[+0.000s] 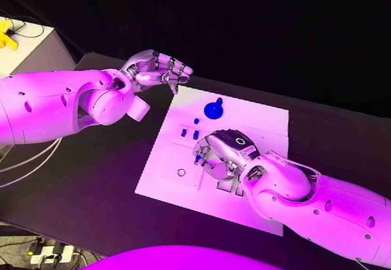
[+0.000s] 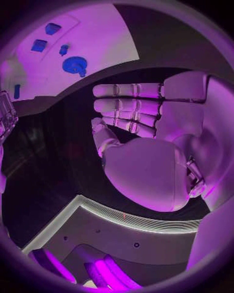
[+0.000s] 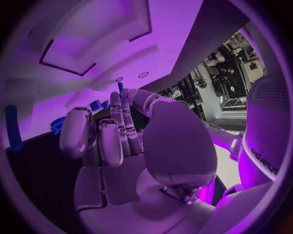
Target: Assemble the parts on the task board
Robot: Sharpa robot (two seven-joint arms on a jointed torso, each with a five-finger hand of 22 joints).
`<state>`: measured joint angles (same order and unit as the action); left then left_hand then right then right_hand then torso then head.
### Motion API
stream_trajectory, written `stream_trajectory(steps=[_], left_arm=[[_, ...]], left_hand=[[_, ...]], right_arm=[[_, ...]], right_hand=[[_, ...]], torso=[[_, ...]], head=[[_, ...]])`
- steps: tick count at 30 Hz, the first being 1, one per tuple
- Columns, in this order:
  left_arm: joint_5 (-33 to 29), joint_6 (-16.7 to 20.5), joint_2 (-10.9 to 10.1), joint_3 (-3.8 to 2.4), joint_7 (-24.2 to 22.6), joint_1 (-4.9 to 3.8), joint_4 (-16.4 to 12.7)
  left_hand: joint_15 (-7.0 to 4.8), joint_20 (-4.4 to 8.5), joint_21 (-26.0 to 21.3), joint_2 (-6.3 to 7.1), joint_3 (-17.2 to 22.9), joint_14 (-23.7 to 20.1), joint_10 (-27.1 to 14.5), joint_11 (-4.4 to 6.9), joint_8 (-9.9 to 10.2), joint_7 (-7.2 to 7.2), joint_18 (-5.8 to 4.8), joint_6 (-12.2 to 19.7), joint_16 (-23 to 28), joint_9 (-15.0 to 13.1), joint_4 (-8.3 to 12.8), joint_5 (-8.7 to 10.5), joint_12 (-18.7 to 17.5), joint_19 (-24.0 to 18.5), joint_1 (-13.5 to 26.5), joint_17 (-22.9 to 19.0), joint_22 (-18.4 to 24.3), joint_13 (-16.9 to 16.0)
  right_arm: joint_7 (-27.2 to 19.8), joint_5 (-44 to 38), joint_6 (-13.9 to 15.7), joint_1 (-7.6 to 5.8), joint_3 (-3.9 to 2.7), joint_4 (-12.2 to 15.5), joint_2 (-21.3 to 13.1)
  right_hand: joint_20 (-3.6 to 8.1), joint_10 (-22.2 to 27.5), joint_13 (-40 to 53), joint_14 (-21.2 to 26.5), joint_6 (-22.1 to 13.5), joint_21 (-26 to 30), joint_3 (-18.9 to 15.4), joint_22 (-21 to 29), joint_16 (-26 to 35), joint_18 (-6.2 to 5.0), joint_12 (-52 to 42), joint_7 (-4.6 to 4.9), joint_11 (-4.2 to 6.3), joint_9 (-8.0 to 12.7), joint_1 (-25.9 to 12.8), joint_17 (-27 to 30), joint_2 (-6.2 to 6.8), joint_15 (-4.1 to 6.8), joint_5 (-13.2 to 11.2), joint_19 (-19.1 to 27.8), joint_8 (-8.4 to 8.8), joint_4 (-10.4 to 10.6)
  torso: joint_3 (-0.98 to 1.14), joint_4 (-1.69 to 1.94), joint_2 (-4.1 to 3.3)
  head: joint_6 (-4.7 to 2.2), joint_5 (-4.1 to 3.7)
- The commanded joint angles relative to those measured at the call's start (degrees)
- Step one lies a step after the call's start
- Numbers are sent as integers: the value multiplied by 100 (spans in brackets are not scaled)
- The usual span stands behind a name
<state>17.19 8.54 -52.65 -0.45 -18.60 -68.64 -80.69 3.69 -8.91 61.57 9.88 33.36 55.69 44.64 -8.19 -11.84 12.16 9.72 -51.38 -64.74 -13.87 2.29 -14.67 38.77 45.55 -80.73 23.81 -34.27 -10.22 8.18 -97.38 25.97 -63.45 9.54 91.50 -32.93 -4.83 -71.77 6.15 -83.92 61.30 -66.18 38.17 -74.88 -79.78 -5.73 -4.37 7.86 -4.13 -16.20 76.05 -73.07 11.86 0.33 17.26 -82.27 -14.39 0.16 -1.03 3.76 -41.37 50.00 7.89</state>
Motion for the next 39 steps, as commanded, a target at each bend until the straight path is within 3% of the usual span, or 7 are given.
stream_trajectory(steps=[1,29,39], left_arm=[[22,-97,16,-5,-15,-7,-2],[97,-132,18,-5,10,-6,6],[107,-132,14,-5,16,-6,3]], left_hand=[[11,-19,-27,-10,-36,4,-14,-17,-20,-17,92,42,37,6,6,-28,-8,3,43,-11,9,14],[14,-21,-32,-10,-43,1,-20,-20,-21,-15,91,48,40,7,5,-28,-8,1,46,-13,14,23],[14,-21,-32,-10,-43,1,-20,-20,-21,-15,91,48,40,7,5,-28,-8,1,46,-13,14,23]], right_arm=[[-7,-82,-88,18,4,15,1],[62,-165,-160,117,10,-156,107],[-4,-170,-290,135,13,-159,130]], right_hand=[[-5,-10,-4,-251,19,39,7,-5,-2,76,21,23,2,-9,-58,6,4,35,-10,-10,-16,-13],[-6,-11,-11,-250,9,56,-2,2,-2,73,30,22,2,-16,-75,9,12,34,-36,-3,-16,-24],[-15,20,-36,-242,-43,120,-41,34,13,62,59,37,-14,-25,-147,38,63,23,-50,22,3,-37]], torso=[[2,-4,2],[0,9,-3],[2,-3,3]], head=[[0,9],[0,13],[0,21]])
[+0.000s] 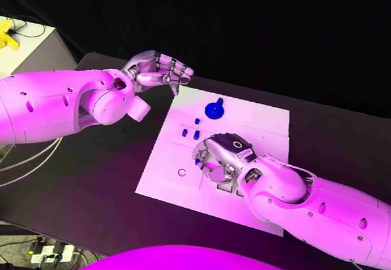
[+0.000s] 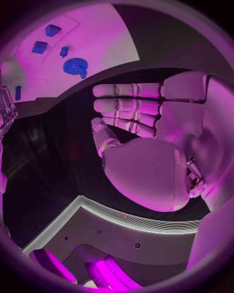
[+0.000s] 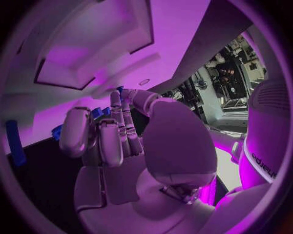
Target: Assemble the parts on the task board
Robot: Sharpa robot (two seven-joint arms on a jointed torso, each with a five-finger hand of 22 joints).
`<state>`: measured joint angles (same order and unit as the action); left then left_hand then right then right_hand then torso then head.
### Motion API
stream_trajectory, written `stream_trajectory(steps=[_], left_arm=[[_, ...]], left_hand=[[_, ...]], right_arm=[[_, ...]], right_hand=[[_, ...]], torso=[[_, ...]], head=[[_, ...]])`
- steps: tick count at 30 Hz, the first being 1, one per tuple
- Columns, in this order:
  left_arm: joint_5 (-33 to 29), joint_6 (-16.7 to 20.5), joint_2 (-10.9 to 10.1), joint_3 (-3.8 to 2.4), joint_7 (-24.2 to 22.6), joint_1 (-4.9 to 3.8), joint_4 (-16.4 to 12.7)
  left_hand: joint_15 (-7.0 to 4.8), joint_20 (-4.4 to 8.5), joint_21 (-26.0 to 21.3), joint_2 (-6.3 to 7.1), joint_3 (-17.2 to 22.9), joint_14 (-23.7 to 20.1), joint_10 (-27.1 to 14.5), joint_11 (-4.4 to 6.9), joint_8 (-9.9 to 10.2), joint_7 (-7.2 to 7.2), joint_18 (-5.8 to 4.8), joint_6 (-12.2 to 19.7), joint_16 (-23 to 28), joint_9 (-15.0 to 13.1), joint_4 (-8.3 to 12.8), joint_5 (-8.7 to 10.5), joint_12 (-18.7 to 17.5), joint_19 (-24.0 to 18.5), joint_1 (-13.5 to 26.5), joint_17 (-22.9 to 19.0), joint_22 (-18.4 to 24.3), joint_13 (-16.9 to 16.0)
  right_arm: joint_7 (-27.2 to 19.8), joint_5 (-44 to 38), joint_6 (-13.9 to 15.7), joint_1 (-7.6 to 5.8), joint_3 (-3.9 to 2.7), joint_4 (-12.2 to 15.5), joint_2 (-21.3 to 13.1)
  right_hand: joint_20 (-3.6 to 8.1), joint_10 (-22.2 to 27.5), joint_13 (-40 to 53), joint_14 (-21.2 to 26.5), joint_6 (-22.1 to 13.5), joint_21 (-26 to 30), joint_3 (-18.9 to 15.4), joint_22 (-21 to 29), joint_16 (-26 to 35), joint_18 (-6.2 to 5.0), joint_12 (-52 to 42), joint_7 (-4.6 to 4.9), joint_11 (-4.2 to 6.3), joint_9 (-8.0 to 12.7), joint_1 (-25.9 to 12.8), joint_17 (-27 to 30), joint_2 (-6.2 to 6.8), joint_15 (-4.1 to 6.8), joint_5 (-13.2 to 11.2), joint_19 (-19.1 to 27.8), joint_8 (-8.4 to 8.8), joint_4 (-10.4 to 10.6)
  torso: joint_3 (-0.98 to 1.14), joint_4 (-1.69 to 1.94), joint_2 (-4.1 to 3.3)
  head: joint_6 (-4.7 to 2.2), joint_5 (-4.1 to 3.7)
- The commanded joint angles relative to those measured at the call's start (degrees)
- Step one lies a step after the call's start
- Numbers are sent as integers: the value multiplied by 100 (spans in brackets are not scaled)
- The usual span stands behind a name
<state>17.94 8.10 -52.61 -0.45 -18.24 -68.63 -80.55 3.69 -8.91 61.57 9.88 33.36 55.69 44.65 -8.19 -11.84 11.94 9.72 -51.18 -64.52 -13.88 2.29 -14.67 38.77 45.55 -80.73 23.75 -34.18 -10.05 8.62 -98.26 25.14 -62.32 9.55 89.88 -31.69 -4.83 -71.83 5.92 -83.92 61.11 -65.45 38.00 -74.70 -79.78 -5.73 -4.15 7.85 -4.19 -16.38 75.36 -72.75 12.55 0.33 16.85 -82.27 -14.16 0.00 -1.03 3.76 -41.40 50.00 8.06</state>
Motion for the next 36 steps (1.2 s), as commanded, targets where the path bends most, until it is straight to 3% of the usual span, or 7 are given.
stream_trajectory(steps=[1,5,9,14,18,28,36], left_arm=[[32,-89,10,-5,-19,-7,-10],[34,-87,5,-5,-14,-7,-9],[34,-88,1,-5,-7,-7,-7],[35,-88,-1,-5,1,-7,-4],[35,-86,-2,-5,9,-7,2],[36,-101,4,-5,12,-6,34],[36,-128,-7,-4,15,-5,38]], left_hand=[[13,-21,-33,-10,-44,1,-20,-20,-21,6,91,27,18,8,5,-28,-8,1,46,-7,5,6],[15,-24,-39,-11,-49,-3,-25,-21,-23,6,91,31,21,8,5,-28,-7,-1,47,-9,10,14],[15,-24,-39,-11,-49,-3,-25,-21,-23,6,91,31,21,8,5,-28,-7,-1,47,-9,10,14],[16,-25,-42,-8,-53,-6,-31,-23,-22,7,92,35,24,9,7,-28,-9,-3,47,-10,13,19],[17,-25,-44,-6,-55,-8,-37,-24,-21,7,91,41,25,10,8,-28,-11,-4,47,-11,15,22],[20,-27,-49,-3,-59,-13,-49,-27,-13,10,91,60,29,14,9,-29,-14,-7,49,-12,19,29],[20,-27,-49,-3,-59,-13,-49,-27,-13,10,91,60,29,14,9,-29,-14,-7,49,-12,19,29]], right_arm=[[-60,-80,-210,23,13,2,4],[-125,-73,-168,24,15,-15,-22],[-158,-71,-41,25,17,-28,-56],[-167,-70,88,25,17,-31,-89],[-162,-67,213,25,18,-12,-127],[-199,133,609,5,-4,348,-522],[-135,1110,296,-311,-95,620,-1187]], right_hand=[[-19,44,-22,-240,-48,57,-38,19,14,61,44,46,-16,-9,-103,11,9,17,18,26,-9,-19],[-103,546,-162,-145,-424,647,-234,362,198,-38,70,177,-153,55,-340,300,234,-104,-118,239,200,21],[-179,1088,-219,36,-733,1367,-515,790,559,-161,26,213,-226,126,-298,832,269,-159,-167,499,402,-28],[-244,1787,-187,286,-992,2197,-1409,1297,911,-281,-216,274,-305,199,30,1409,37,-224,-128,748,612,-36],[-246,1928,-181,320,-1006,2333,-1685,1381,941,-300,-364,254,-296,214,163,1502,-39,-221,-113,763,653,19],[-216,1868,-155,236,-883,2147,-1752,1277,866,-264,-663,240,-264,222,296,1468,-114,-189,-26,611,646,93],[-154,1241,-198,-63,-695,1293,-1095,737,418,-116,-972,238,-207,276,120,890,52,-134,-11,232,674,147]], torso=[[2,-4,7],[-1,-12,12],[3,-11,11],[4,-8,9],[5,-3,7],[4,-12,14],[-1,-45,16]], head=[[0,4],[0,9],[0,7],[0,-5],[0,-12],[0,-46],[-155,-156]])
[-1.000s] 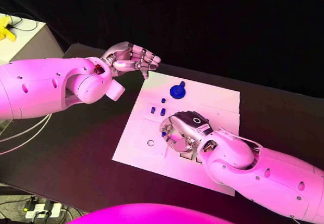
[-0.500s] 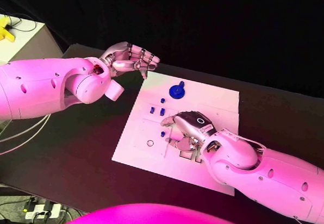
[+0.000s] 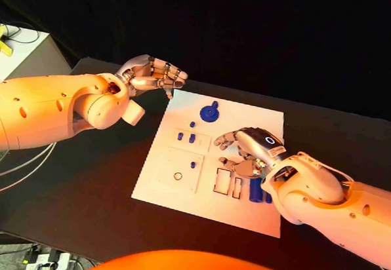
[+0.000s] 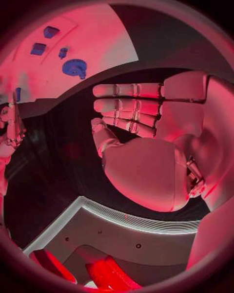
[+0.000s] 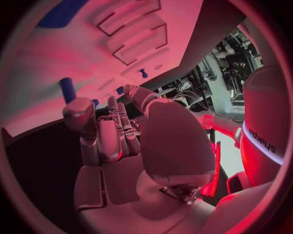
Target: Assemble the parts on the task board
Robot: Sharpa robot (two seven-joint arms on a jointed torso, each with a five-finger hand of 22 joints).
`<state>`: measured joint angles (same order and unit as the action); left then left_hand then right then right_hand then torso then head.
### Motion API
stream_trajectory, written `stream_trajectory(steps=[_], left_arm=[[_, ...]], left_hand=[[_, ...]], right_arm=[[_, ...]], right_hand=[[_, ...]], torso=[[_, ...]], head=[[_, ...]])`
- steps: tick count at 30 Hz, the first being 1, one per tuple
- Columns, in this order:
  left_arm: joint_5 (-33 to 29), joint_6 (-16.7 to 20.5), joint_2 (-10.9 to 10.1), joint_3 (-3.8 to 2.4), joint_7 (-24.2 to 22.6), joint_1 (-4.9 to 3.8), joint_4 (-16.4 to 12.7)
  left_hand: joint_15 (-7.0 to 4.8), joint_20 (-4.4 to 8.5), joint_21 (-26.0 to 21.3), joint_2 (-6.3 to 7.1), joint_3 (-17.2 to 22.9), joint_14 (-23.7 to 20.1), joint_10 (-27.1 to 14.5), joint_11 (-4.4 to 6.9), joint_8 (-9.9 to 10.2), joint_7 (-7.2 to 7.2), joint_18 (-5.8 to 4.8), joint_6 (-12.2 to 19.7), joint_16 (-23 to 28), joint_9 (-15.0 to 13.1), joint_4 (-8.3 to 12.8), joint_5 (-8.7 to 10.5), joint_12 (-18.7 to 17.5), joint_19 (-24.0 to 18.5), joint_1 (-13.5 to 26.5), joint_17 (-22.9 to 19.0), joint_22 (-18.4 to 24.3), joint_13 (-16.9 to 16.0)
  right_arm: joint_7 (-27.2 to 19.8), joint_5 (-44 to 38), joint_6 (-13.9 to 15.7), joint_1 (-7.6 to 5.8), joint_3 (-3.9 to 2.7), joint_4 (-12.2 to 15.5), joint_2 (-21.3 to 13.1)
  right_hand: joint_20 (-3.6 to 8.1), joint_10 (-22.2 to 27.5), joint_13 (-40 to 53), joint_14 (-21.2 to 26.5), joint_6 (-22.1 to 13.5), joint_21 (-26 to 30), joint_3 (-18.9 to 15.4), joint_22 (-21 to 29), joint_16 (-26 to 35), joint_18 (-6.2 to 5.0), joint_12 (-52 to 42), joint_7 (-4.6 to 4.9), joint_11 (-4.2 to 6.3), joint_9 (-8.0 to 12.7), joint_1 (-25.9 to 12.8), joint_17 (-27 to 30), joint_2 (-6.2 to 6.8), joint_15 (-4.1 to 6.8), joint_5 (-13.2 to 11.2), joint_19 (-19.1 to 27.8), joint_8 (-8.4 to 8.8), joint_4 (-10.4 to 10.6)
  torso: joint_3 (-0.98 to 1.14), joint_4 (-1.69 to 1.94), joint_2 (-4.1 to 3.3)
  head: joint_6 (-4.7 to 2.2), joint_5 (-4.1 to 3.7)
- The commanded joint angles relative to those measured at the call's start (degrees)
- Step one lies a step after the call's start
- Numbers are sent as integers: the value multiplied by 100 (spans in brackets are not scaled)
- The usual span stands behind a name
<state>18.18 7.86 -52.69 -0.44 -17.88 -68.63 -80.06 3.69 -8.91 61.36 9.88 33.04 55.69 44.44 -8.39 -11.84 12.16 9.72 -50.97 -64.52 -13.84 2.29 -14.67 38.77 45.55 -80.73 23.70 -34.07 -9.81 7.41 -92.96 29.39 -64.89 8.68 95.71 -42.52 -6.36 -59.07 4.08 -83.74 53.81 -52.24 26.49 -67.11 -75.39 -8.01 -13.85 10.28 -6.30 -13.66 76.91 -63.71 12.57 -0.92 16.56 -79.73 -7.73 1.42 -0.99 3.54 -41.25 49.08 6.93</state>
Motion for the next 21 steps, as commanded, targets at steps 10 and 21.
stream_trajectory(steps=[10,21], left_arm=[[12,-126,-10,-5,-21,-5,7],[12,-146,-5,-4,-16,-4,26]], left_hand=[[22,-30,-32,-6,-31,-16,-41,-10,-8,-8,91,56,31,13,11,-28,-14,-8,46,-10,12,14],[24,-31,-34,-5,-37,-17,-46,-12,-7,-7,91,63,32,14,11,-27,-13,-9,48,-10,15,19]], right_arm=[[-72,195,-954,-359,-80,90,-624],[-6,-185,-1209,-404,-84,-130,-538]], right_hand=[[-9,218,-26,-125,61,-316,-306,-229,-184,158,223,-45,6,23,-121,-227,230,-19,-47,-114,56,-3],[-20,352,-27,-96,46,-200,-1342,-204,-161,142,301,-56,2,69,289,-147,-123,-20,-43,-88,116,148]], torso=[[1,-46,7],[-5,-31,-1]], head=[[-127,-127],[-135,-155]])
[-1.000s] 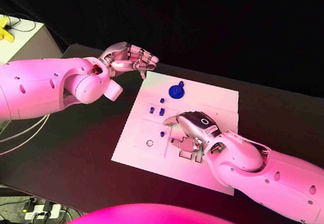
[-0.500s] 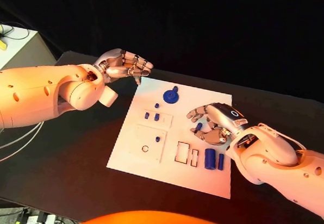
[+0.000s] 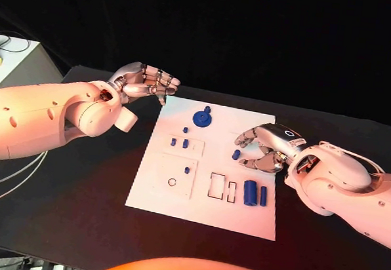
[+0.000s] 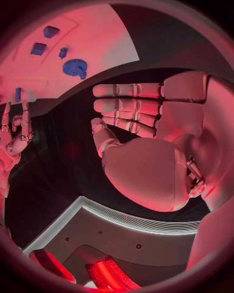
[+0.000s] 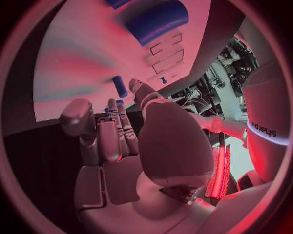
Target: Assemble the parts on the task board
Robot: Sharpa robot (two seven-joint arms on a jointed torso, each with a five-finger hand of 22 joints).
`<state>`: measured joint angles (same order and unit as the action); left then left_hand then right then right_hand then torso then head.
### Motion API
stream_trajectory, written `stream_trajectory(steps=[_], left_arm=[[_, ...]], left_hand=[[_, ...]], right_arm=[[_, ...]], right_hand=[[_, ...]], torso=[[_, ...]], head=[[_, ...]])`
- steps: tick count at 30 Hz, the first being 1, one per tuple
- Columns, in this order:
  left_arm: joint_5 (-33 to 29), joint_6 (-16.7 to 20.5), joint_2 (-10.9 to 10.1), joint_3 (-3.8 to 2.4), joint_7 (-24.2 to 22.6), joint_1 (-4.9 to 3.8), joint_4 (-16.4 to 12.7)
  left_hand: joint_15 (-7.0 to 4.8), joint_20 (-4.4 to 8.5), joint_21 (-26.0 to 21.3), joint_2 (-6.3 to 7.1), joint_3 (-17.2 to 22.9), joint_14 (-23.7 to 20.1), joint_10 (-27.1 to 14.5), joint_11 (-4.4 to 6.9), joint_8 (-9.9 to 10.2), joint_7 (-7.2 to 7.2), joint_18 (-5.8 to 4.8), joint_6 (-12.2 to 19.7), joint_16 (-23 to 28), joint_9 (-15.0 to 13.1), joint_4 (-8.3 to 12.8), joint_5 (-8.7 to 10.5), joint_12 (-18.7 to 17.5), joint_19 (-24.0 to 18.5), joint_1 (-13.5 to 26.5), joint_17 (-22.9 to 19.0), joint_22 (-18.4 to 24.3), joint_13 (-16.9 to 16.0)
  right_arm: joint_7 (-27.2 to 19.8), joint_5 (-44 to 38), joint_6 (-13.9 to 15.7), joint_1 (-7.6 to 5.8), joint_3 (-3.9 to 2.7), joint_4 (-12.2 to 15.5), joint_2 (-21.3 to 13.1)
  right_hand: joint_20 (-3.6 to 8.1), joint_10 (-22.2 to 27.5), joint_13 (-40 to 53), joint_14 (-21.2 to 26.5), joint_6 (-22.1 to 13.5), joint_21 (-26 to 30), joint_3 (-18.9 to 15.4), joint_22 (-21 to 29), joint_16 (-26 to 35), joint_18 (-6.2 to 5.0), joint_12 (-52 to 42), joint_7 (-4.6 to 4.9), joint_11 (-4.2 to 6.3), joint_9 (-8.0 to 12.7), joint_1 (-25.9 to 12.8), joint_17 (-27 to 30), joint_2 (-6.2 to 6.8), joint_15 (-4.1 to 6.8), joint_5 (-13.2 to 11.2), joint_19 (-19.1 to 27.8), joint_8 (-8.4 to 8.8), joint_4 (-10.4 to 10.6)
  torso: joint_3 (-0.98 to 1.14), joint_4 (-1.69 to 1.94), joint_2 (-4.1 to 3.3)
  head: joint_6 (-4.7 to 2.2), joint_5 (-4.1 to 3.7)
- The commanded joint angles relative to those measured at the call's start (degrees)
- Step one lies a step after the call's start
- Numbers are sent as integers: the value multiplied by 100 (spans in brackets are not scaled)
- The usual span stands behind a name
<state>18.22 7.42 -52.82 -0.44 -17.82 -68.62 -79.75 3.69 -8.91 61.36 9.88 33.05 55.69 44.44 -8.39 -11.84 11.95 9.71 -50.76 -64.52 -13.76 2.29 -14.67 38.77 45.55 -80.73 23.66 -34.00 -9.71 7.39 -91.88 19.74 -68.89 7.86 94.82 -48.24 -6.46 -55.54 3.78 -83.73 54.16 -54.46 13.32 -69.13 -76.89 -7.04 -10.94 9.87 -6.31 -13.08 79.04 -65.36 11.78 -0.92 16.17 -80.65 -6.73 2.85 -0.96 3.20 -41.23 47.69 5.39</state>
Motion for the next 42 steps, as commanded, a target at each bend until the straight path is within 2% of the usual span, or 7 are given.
stream_trajectory(steps=[1,10,14,20,24,36,42], left_arm=[[8,-103,10,-4,-22,-5,-4],[8,-110,16,-4,-20,-4,4],[8,-110,15,-4,-18,-4,7],[8,-110,13,-4,-14,-4,9],[8,-111,13,-4,-10,-4,10],[8,-112,19,-4,14,-4,18],[10,-118,30,-4,23,-4,26]], left_hand=[[24,-31,-34,-5,-37,-17,-46,-12,-7,14,91,42,32,6,11,-27,-13,-9,48,-6,8,9],[24,-31,-34,-5,-37,-17,-46,-12,-7,14,91,42,32,6,11,-27,-13,-9,48,-6,8,9],[26,-34,-38,-8,-42,-18,-52,-14,-8,16,91,47,32,7,8,-27,-12,-9,52,-6,11,14],[26,-34,-38,-8,-42,-18,-52,-14,-8,16,91,47,32,7,8,-27,-12,-9,52,-6,11,14],[26,-34,-38,-8,-42,-18,-52,-14,-8,16,91,47,32,7,8,-27,-12,-9,52,-6,11,14],[28,-36,-42,-12,-46,-21,-59,-16,-10,18,91,52,33,7,8,-28,-9,-10,51,-7,15,21],[28,-36,-42,-12,-46,-21,-59,-16,-10,18,91,52,33,7,8,-28,-9,-10,51,-7,15,21]], right_arm=[[7,-313,-234,-4,-2,-59,53],[77,-417,-219,12,9,-166,217],[109,-435,-143,24,13,-169,251],[141,-453,-135,32,14,-145,254],[180,-500,-161,35,14,-132,248],[257,-608,-222,44,19,-138,259],[304,-706,-149,56,22,-99,266]], right_hand=[[-10,-6,3,-94,19,19,-22,-5,-6,46,7,-12,0,10,89,27,-59,-21,-9,2,14,9],[6,-277,8,-110,182,-119,234,-102,-31,71,-50,-24,22,25,178,-4,-154,-1,-133,-61,-20,67],[25,-600,4,-139,457,-325,800,-244,-95,107,20,-25,43,27,142,-80,-124,20,-323,-130,-91,162],[105,-1175,40,-176,800,-643,1529,-463,-198,156,117,-147,173,-46,3,-207,33,116,-377,-214,-248,239],[153,-1397,69,-194,932,-773,1711,-552,-243,178,137,-217,242,-117,-33,-276,41,173,-400,-246,-345,215],[178,-1451,74,-197,949,-819,1834,-590,-255,188,197,-232,263,-160,-3,-286,44,191,-426,-256,-380,142],[199,-1576,96,-214,1002,-929,2129,-676,-303,207,270,-236,279,-249,119,-364,-76,209,-627,-276,-459,-54]], torso=[[-9,6,-1],[-12,11,-5],[-6,4,-2],[-3,1,-4],[2,-6,-3],[-1,0,0],[-5,1,-1]], head=[[6,-2],[25,-1],[42,13],[56,19],[56,25],[61,5],[62,14]])
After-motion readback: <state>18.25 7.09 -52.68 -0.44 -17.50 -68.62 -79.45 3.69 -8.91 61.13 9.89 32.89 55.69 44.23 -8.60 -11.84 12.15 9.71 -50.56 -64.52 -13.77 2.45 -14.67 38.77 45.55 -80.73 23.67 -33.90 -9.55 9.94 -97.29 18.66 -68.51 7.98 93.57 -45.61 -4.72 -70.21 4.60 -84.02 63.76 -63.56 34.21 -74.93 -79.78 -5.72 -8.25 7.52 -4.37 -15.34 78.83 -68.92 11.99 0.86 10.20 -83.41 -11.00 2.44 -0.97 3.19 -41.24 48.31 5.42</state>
